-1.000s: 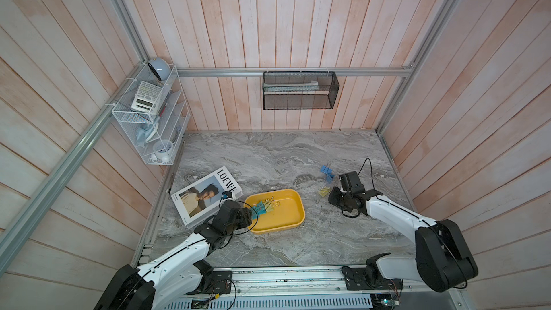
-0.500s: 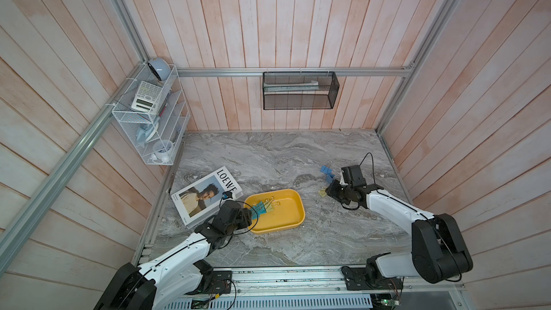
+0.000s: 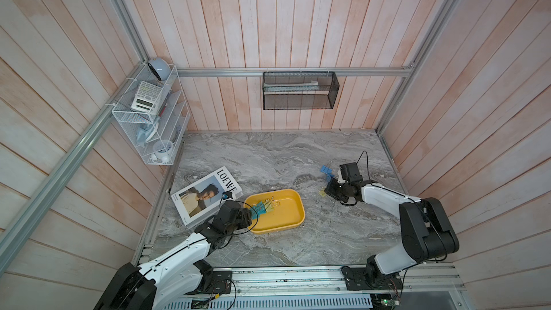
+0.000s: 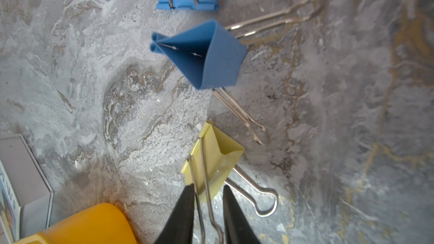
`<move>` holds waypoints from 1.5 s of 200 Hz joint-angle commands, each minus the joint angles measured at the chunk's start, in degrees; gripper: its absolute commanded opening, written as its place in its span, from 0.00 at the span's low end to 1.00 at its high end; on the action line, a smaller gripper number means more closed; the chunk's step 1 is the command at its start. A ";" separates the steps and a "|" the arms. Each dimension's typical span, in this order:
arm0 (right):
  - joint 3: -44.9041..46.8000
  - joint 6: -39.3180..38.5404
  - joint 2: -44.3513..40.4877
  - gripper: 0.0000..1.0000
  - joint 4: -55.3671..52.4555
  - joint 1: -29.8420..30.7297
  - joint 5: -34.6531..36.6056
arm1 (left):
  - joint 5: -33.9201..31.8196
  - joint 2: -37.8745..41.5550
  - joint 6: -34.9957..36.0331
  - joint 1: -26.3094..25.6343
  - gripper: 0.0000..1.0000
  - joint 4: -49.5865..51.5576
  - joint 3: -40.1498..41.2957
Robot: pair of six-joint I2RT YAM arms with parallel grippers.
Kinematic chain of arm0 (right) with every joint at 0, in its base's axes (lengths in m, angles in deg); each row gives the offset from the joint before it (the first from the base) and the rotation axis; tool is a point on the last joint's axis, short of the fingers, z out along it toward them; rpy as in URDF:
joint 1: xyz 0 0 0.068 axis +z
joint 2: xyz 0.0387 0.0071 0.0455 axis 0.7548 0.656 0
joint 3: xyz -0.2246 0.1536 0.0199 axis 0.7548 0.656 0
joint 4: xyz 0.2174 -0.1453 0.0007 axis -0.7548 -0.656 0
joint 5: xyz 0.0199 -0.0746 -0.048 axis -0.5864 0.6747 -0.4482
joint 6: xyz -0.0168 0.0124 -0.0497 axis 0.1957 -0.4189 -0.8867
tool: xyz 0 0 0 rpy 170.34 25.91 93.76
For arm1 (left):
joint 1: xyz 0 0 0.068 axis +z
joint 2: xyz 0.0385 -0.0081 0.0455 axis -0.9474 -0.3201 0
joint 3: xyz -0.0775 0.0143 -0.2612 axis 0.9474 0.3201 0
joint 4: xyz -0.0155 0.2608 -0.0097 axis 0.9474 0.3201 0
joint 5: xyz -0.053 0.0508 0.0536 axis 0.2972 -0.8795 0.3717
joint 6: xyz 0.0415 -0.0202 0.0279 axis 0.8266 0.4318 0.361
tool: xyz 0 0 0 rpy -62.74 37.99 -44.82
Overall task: Put the binder clips in the storage box
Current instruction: Pick up the binder clip at the center of the board, then place the binder clip in the storage box.
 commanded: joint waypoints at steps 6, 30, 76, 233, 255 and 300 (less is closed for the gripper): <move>-2.41 -1.66 1.22 0.22 -0.42 -0.81 -0.12 | 0.56 -0.36 0.89 0.30 0.70 -0.87 0.31; -2.97 -2.38 1.87 0.14 -0.93 -1.14 0.16 | 0.68 -0.51 0.89 0.29 0.70 -0.96 0.30; -3.27 -3.50 0.84 0.00 -2.46 -1.19 -1.54 | 0.58 -0.38 0.89 0.28 0.70 -0.93 0.46; -18.34 -12.56 -2.82 0.00 -13.68 22.49 -18.74 | 0.77 -0.17 0.98 0.29 0.70 -0.99 0.47; -18.56 -12.18 0.07 0.00 -12.27 24.09 -19.60 | 0.78 -0.08 0.98 0.30 0.71 -0.96 0.47; -19.51 -11.18 6.65 0.00 -9.43 25.65 -19.89 | 0.84 0.38 1.07 0.29 0.72 -0.97 0.59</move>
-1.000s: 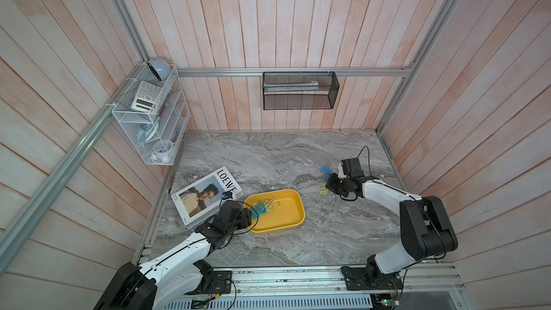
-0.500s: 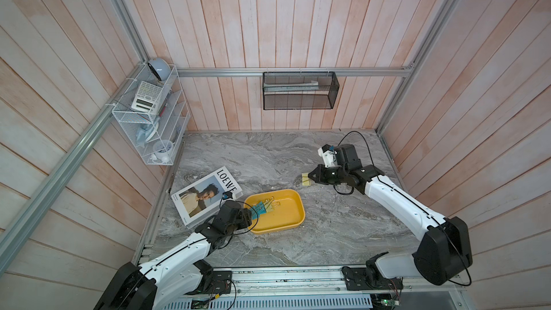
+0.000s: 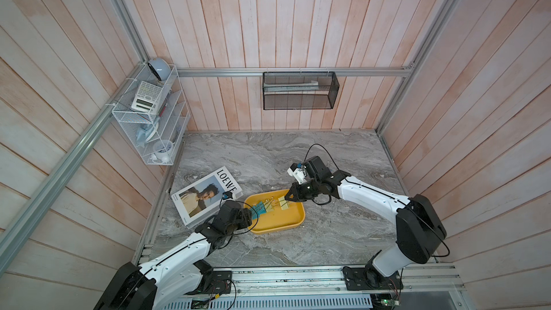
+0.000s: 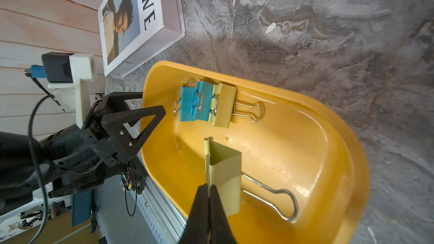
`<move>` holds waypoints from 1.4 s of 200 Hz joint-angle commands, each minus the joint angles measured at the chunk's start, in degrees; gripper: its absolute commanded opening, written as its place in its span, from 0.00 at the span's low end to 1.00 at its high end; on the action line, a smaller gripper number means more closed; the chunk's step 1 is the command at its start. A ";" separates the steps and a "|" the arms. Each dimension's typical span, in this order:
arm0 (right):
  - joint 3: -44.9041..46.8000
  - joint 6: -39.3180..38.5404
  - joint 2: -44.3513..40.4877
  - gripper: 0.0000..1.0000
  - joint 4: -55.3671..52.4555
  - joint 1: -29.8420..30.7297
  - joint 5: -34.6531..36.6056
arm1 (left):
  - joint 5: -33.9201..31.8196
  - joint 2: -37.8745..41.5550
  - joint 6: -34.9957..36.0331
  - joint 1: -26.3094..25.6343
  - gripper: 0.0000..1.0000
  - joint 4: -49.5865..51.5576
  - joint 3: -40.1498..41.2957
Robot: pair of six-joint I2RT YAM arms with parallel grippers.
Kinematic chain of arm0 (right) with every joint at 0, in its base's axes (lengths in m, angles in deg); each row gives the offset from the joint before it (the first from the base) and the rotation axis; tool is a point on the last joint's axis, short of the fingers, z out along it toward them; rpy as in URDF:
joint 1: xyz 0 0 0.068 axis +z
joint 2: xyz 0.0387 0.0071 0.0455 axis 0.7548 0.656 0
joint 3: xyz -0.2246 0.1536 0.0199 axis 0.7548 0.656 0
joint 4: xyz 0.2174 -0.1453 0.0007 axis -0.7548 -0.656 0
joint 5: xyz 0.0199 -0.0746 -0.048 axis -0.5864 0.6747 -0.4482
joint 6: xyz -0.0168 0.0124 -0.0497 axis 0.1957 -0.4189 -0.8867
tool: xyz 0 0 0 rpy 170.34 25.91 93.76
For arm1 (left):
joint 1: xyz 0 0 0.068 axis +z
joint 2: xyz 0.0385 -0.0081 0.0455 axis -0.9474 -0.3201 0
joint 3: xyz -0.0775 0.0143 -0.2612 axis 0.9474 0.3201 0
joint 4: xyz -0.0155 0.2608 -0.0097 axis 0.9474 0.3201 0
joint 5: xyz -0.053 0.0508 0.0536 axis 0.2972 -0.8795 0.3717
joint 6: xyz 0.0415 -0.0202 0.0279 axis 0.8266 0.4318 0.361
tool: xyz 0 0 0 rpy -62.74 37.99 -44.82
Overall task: Put the binder clips in the storage box
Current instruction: Place the binder clip in the storage box.
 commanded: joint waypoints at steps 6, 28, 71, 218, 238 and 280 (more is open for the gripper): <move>-2.12 1.13 3.46 0.00 2.56 0.83 -0.77 | 0.81 0.71 1.05 0.30 0.72 -1.02 0.60; -3.43 1.71 6.12 0.00 2.71 0.88 -0.05 | 0.86 0.68 1.04 0.26 0.73 -1.03 0.57; -6.43 2.90 11.25 0.00 3.31 1.27 0.16 | 1.11 0.71 1.22 0.30 0.73 -1.18 0.64; -6.63 4.36 15.23 0.10 5.14 2.42 5.13 | 1.33 1.02 1.22 0.30 0.73 -1.47 0.92; -6.35 4.51 14.55 0.22 5.44 2.37 5.31 | 1.28 1.11 1.22 0.37 0.73 -1.32 0.96; -5.36 4.36 12.22 0.30 5.29 2.03 5.98 | 1.20 1.31 1.22 0.25 0.73 -1.29 1.01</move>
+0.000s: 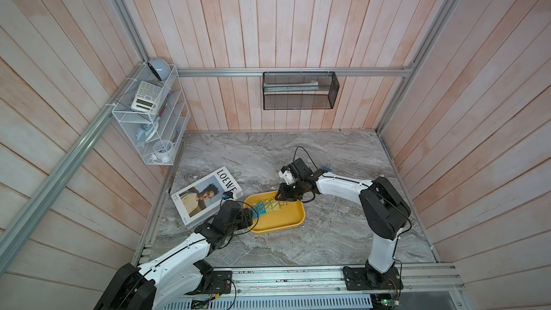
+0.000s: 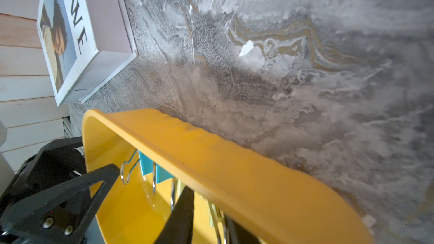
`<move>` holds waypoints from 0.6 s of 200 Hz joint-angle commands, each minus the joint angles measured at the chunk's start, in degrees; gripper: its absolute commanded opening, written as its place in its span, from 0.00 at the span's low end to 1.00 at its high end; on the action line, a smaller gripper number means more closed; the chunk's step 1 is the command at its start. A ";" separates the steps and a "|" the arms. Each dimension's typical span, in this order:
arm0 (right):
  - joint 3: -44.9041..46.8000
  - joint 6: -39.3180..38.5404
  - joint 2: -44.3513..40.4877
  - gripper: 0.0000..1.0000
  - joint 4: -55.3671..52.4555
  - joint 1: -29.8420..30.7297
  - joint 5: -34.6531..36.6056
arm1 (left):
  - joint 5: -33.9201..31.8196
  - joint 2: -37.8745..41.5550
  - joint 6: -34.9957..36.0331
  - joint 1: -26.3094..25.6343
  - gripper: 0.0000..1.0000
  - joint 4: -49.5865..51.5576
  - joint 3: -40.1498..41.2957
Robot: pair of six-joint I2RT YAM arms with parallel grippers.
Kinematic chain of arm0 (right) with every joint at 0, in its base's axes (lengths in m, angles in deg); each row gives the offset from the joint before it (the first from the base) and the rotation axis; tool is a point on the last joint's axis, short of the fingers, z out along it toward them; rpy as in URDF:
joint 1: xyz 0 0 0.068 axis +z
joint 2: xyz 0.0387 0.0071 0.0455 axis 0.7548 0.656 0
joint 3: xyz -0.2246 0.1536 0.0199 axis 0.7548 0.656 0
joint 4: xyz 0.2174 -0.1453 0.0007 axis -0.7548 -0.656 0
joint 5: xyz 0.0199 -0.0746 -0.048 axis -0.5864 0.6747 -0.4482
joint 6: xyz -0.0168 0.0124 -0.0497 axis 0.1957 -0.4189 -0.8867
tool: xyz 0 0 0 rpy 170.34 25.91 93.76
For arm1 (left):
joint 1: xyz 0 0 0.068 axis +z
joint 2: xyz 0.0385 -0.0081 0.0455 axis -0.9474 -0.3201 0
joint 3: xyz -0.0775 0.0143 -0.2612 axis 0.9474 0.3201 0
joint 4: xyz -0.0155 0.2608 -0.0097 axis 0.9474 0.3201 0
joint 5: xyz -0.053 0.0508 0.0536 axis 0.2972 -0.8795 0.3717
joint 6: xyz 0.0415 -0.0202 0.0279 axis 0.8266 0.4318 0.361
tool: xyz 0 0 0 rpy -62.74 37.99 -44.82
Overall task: Put the binder clips in the storage box
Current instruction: Place the binder clip in the storage box, then pick up the binder clip at the center of the board.
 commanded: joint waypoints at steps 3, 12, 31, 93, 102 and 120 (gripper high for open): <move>1.39 0.04 -3.23 0.31 0.40 -0.06 1.37 | -0.01 0.83 1.00 0.31 0.73 -1.10 0.97; 1.73 -0.37 -4.45 0.32 -0.07 -0.44 1.52 | -0.03 0.96 1.00 0.30 0.73 -1.03 0.94; 3.01 -1.25 -8.03 0.33 -1.27 -2.13 1.34 | 0.09 0.94 1.00 0.30 0.74 -1.09 0.87; 5.61 -8.37 -21.18 0.36 -8.87 -20.49 6.33 | 0.17 0.82 0.92 0.29 0.74 -1.17 0.96; 5.93 -9.19 -21.01 0.36 -8.41 -23.79 10.51 | 0.13 0.85 0.99 0.28 0.75 -1.13 0.95; 5.72 -11.58 -18.75 0.36 -5.63 -29.70 11.33 | 0.06 0.78 0.93 0.30 0.75 -1.26 0.97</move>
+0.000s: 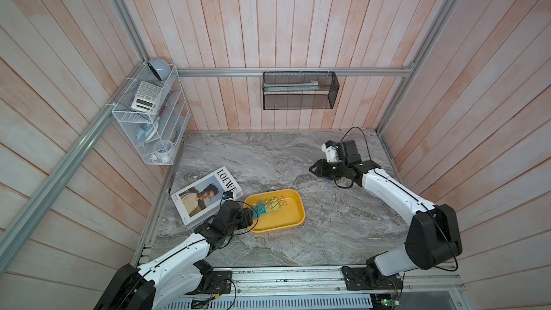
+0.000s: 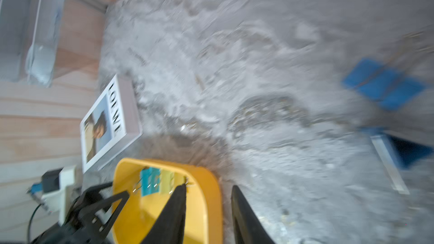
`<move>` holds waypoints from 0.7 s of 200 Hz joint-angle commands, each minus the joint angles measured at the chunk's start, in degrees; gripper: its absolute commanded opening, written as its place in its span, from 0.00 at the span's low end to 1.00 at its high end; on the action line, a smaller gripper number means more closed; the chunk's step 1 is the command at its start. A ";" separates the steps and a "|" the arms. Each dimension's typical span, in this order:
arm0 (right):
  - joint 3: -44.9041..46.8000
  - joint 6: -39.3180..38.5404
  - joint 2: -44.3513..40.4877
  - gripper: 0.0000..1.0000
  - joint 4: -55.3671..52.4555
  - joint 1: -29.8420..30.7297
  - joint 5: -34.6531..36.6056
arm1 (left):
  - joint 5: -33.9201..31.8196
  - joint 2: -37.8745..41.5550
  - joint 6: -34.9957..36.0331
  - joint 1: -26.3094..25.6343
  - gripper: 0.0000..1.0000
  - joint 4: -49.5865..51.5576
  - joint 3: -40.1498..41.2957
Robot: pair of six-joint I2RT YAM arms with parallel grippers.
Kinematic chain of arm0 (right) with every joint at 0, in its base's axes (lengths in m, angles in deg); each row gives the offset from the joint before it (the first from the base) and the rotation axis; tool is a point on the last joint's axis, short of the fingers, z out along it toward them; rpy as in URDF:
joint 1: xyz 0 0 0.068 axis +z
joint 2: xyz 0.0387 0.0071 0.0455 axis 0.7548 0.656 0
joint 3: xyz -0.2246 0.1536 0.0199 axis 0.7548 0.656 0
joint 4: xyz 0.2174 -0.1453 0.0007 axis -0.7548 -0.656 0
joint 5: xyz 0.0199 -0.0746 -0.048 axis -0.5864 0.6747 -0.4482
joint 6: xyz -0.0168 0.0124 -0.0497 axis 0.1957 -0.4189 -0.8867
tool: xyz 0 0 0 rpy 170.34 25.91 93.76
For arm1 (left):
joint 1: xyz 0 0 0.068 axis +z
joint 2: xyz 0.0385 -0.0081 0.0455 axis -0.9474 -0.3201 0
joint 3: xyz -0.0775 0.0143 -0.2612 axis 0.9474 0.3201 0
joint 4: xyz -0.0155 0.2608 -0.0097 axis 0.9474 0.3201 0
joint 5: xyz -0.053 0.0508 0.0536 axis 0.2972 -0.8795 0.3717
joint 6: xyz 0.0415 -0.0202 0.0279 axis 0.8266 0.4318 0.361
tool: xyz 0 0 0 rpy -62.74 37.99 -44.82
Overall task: Put the binder clips in the storage box
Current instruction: Pick up the binder clip at the center of the board.
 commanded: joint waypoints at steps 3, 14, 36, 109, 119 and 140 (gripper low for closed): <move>0.33 -5.35 3.53 0.36 -1.26 -6.08 5.81 | 0.10 0.43 0.92 0.27 0.75 -1.07 0.89; -1.67 -6.14 6.42 0.36 -1.22 -7.90 5.93 | -0.07 0.39 0.92 0.29 0.75 -1.10 0.89; -7.60 -8.49 13.09 0.36 -3.33 -10.45 3.04 | 0.10 0.04 1.05 0.29 0.75 -1.07 0.67; -16.40 -11.34 25.48 0.38 -0.97 -15.70 -5.24 | -0.11 -1.16 0.92 0.28 0.77 -1.06 0.32; -17.33 -11.87 26.64 0.38 -0.48 -15.64 -6.38 | -0.09 -1.55 0.91 0.24 0.78 -1.15 0.24; -17.88 -11.39 28.36 0.39 2.09 -15.74 -9.02 | -0.04 -1.63 0.91 0.30 0.78 -0.94 0.18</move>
